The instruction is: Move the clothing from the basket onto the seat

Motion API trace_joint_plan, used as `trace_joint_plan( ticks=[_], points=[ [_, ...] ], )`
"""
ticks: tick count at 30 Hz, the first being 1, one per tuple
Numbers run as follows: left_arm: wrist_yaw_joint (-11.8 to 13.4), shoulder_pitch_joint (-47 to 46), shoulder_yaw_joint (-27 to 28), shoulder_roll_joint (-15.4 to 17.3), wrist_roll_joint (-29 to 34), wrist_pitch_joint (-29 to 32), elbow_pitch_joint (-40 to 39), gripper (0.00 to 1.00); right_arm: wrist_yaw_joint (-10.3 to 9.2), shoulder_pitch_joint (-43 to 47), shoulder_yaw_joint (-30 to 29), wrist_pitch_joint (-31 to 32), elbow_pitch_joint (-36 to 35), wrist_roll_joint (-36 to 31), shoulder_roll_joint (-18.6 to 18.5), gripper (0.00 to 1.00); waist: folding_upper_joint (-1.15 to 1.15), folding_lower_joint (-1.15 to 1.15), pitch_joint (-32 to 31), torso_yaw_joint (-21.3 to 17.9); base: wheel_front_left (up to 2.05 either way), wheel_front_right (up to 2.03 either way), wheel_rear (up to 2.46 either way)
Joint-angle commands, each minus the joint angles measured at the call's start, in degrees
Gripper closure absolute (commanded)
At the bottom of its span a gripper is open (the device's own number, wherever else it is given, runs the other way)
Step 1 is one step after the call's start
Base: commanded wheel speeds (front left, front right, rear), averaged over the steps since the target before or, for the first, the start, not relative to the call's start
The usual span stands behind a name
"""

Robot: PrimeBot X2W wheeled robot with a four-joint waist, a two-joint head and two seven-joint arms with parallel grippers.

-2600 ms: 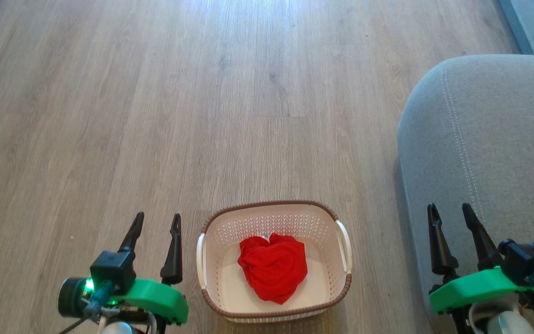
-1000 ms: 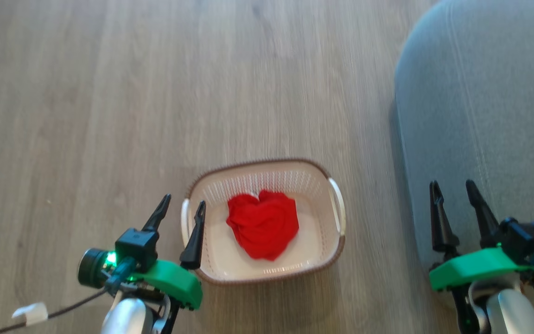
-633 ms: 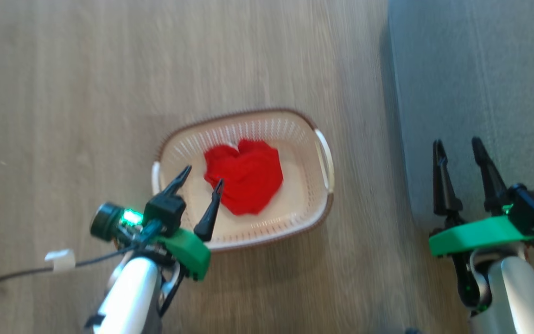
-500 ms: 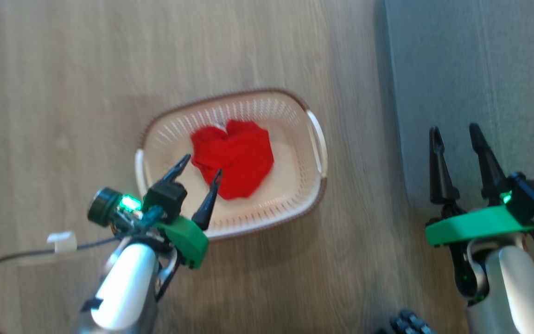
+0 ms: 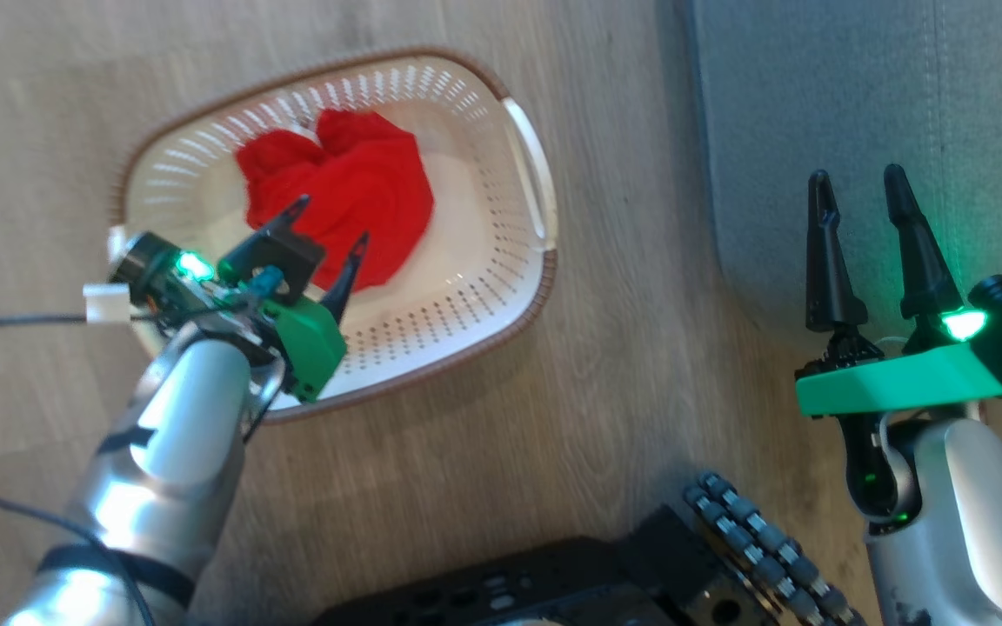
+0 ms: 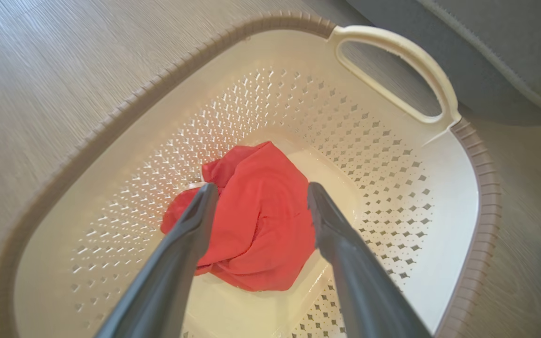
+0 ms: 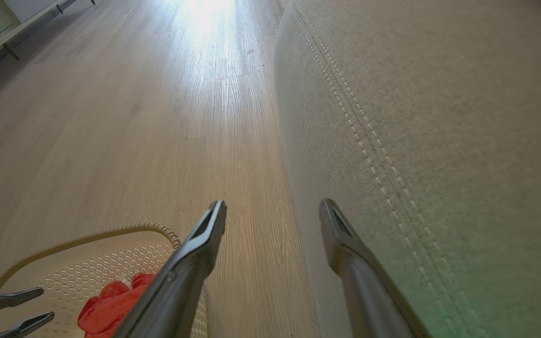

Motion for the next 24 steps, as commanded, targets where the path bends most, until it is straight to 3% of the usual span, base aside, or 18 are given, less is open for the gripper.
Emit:
trace_joint_plan(
  ticks=[1, 12, 24],
  points=[
    [-0.17, -1.16, 0.37, 1.59, 0.84, -0.29, 1.48, 0.00, -0.01, 0.88, 1.48, -0.51, -1.86, 0.96, 0.17, 0.00, 0.00, -0.01, 3.29, -2.62, 0.00, 0.00, 0.00],
    [0.86, -12.59, -3.99, 3.86, 4.94, 0.25, 20.16, 0.00, -0.01, -0.45, 5.83, -0.51, -2.90, 3.99, 0.18, 0.00, 0.00, -0.01, 7.73, -7.62, 0.00, 0.00, 0.00],
    [1.27, -19.33, -7.72, 3.90, 7.50, 7.38, 28.73, 0.00, -0.01, 1.14, 6.83, -0.51, -4.14, 5.22, 0.18, 0.00, 0.00, -0.01, 9.47, -9.49, 0.00, 0.00, 0.00]
  ],
)
